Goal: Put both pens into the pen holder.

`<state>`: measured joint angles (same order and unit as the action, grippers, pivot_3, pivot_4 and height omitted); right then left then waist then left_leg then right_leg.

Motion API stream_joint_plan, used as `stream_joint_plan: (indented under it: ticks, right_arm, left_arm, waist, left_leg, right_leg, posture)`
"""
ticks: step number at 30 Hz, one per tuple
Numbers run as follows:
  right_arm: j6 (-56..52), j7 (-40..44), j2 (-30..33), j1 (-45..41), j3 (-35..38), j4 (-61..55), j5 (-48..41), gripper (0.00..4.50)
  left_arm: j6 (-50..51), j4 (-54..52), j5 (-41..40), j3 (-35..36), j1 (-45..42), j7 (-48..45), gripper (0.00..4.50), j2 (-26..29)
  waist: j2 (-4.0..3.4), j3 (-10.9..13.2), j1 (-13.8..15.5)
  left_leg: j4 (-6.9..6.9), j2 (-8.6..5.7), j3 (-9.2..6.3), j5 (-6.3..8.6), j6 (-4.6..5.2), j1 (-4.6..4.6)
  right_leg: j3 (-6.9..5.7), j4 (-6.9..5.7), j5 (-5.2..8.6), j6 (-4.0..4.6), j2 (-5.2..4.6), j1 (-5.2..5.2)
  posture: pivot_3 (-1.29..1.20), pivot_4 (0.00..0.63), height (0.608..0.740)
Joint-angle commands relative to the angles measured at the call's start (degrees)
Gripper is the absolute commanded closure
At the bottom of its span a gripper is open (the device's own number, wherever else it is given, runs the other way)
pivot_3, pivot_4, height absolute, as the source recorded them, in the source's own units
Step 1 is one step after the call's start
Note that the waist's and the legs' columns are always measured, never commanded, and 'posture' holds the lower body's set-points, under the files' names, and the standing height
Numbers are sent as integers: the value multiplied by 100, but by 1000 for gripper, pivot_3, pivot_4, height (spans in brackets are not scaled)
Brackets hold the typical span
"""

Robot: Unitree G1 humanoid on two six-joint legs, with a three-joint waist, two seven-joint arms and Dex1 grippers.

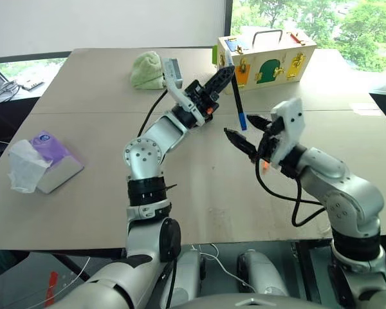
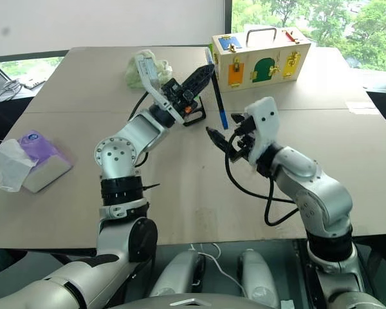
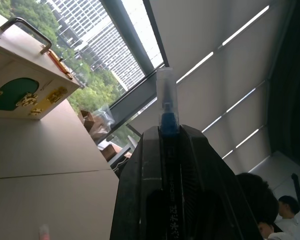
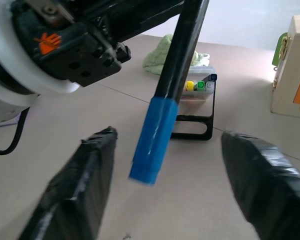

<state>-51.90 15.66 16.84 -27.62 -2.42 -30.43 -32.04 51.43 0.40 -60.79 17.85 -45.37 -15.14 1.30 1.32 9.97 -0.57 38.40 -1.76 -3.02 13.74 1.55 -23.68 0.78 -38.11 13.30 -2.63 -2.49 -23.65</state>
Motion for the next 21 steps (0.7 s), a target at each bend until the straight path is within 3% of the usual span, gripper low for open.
stream_joint_plan:
  ticks: [1,5,11,15,18,19,20,21]
  right_arm:
    - [-105,-32,-93,-207,141,-39,-168,2651]
    - [-289,27,-49,-250,238,-183,-342,4468]
    - [-501,123,152,-278,267,-322,-460,4488]
    - [-516,259,444,-251,176,-356,-351,4500]
    - [-449,416,746,-170,97,-396,-247,4500]
    - [-405,491,869,-150,59,-411,-198,4500]
    - [-386,533,929,-135,53,-416,-189,4500]
    - [-380,570,972,-123,62,-420,-198,4500]
  left_arm:
    - [44,-415,-127,-155,30,-69,4500,93]
    - [7,-533,-74,-232,143,-139,4500,237]
    - [-42,-630,29,-462,338,-534,4500,520]
    - [115,-699,-138,-532,440,-816,2875,736]
    - [219,-738,-62,-642,494,-813,1488,886]
    - [241,-726,-84,-646,504,-818,843,906]
    - [227,-714,-71,-660,515,-841,481,929]
    - [190,-697,-50,-668,517,-860,481,932]
  waist:
    - [0,0,-7]
    - [-3,-1,-7]
    - [-4,-1,-15]
    - [-4,-1,-18]
    - [-4,-1,-17]
    - [-4,-1,-12]
    - [-4,-1,-10]
    - [-4,-1,-10]
  left_leg:
    - [-2,0,0,0,0,0]
    - [-5,2,1,0,0,0]
    - [-7,2,6,1,1,1]
    - [-8,2,6,2,3,1]
    - [-7,2,6,10,17,0]
    - [-7,2,6,10,17,0]
    - [-7,2,5,10,17,0]
    - [-7,2,4,10,17,0]
  right_leg:
    - [0,0,0,0,1,-1]
    - [2,0,0,1,3,-3]
    - [4,1,0,1,3,-4]
    - [4,2,1,1,4,-4]
    - [4,3,1,1,3,-4]
    - [3,3,1,1,3,-4]
    - [2,3,1,1,3,-4]
    - [1,4,1,1,3,-4]
  posture:
    - [0,150,740]
    - [0,150,740]
    - [0,150,740]
    - [0,150,740]
    - [0,150,740]
    - [0,150,740]
    - [0,150,740]
    - [0,150,740]
